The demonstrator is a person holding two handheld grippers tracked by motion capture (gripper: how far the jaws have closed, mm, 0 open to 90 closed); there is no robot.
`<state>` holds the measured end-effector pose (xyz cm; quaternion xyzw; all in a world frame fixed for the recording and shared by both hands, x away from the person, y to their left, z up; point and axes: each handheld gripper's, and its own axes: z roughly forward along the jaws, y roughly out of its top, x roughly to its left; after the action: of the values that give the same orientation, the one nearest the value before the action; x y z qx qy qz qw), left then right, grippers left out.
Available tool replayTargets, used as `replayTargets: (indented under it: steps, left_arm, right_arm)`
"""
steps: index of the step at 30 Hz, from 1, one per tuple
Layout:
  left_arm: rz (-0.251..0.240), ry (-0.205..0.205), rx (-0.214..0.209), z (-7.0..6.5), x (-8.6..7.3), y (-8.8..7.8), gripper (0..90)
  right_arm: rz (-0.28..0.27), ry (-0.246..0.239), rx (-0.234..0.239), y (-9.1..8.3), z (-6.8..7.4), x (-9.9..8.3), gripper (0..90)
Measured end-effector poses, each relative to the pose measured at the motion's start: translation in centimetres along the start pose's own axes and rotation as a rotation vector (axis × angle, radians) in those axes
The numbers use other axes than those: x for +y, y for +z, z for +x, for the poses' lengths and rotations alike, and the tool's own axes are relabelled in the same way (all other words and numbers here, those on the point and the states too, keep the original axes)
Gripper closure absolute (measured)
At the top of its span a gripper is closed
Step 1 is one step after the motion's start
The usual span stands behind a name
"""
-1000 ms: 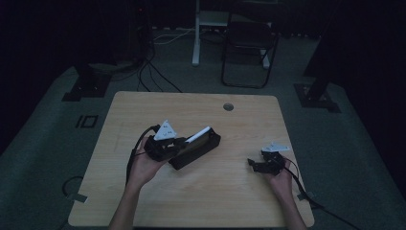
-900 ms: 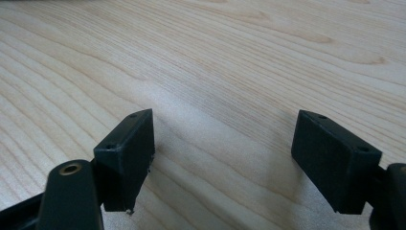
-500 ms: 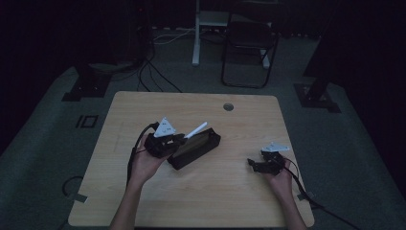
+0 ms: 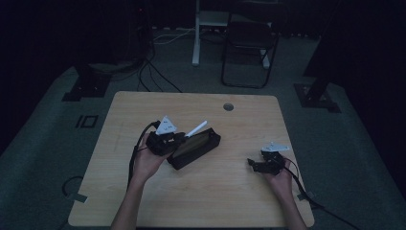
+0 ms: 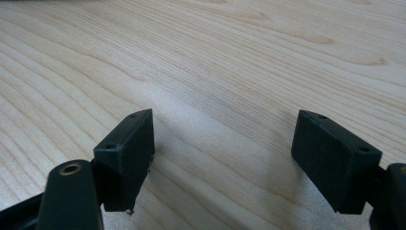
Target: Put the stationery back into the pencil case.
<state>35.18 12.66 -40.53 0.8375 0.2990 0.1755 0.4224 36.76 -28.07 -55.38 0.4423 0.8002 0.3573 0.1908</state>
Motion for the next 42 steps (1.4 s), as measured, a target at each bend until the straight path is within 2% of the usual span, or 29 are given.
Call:
replayTargets:
  steps: [6,20,42]
  left_arm:
    - [-0.003,0.002,-0.010,0.2,-0.1,0.6,78.8]
    - [0.025,0.006,0.009,0.5,-0.3,2.1,78.8]
    - [0.057,-0.004,0.012,1.0,-0.8,3.6,78.8]
  right_arm:
    - [0.000,0.000,0.000,0.0,0.0,0.0,22.9]
    - [0.000,0.001,0.001,0.0,0.0,0.0,22.8]
    - [-0.001,-0.002,0.000,0.0,0.0,0.0,22.8]
